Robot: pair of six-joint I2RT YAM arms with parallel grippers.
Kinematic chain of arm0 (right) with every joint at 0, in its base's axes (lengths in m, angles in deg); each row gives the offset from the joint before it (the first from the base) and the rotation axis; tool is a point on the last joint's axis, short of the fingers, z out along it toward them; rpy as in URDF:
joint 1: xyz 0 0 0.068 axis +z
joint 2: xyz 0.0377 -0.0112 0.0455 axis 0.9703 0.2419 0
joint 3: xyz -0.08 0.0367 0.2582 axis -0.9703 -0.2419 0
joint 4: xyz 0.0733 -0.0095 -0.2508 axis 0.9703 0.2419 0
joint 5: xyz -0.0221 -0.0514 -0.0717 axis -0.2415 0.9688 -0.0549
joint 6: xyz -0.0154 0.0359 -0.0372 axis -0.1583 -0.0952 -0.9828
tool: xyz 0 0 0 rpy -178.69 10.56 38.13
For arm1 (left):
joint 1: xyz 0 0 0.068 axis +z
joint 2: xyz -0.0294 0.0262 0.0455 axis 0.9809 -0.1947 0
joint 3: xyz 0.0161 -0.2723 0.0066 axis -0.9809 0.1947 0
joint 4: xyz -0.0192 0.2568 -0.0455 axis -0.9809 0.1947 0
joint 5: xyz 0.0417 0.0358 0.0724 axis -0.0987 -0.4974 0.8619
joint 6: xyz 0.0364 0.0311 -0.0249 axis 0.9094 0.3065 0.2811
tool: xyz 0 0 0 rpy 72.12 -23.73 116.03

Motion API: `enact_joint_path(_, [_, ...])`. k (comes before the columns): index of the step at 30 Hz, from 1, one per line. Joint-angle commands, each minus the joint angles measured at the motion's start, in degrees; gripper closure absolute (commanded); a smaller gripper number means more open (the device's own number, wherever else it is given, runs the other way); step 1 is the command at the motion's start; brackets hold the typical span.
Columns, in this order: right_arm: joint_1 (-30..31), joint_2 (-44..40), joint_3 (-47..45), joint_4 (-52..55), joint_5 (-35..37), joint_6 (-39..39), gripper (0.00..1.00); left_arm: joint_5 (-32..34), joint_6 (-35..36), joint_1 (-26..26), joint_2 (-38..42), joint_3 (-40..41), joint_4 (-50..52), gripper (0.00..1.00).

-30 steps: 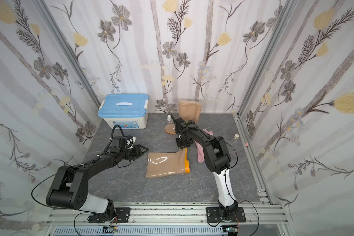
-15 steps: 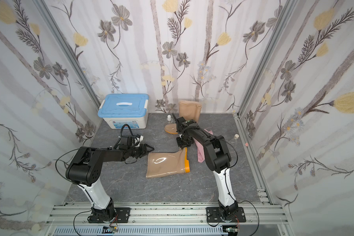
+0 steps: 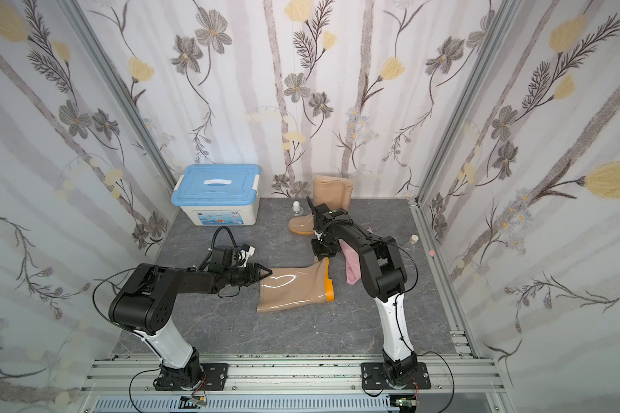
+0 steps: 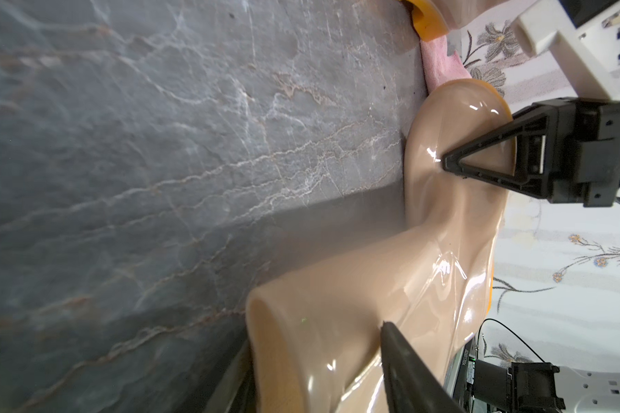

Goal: Wipe the rubber boots with a cloth
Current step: Adjust the rubber boot at the center of the board.

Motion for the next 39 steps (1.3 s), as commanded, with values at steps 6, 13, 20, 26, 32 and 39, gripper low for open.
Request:
enact_joint_path(6, [-1.63, -0.71, -6.68, -6.99, -3.53, 4.81, 0.79, 0.0, -1.15, -0.52, 2.2, 3.51, 0.81, 0.45])
enact_joint_path(13, [-1.9, -0.8, -8.1, -8.22, -3.57, 5.47, 0.79, -0.46, -3.87, -0.48, 4.65, 7.36, -1.78, 0.49])
enact_joint_path(20, [-1.98, -0.8, -8.1, -8.31, -3.43, 5.56, 0.8, -0.84, -5.35, -0.57, 5.16, 8.73, -3.17, 0.6])
enact_joint_path(26, [-1.99, -0.54, -8.21, -8.62, -3.23, 5.75, 0.8, -0.71, -6.51, -0.47, 5.86, 10.63, -5.04, 0.76])
enact_joint_path(32, [-2.02, -0.78, -8.58, -8.42, -2.99, 5.74, 0.78, -1.27, -6.79, -0.47, 4.69, 10.55, -6.14, 1.0])
enact_joint_path(39, [-1.97, -5.77, -11.1, -5.24, -0.14, 4.63, 0.26, -1.36, -6.86, -0.19, 5.51, 11.15, -6.82, 1.0])
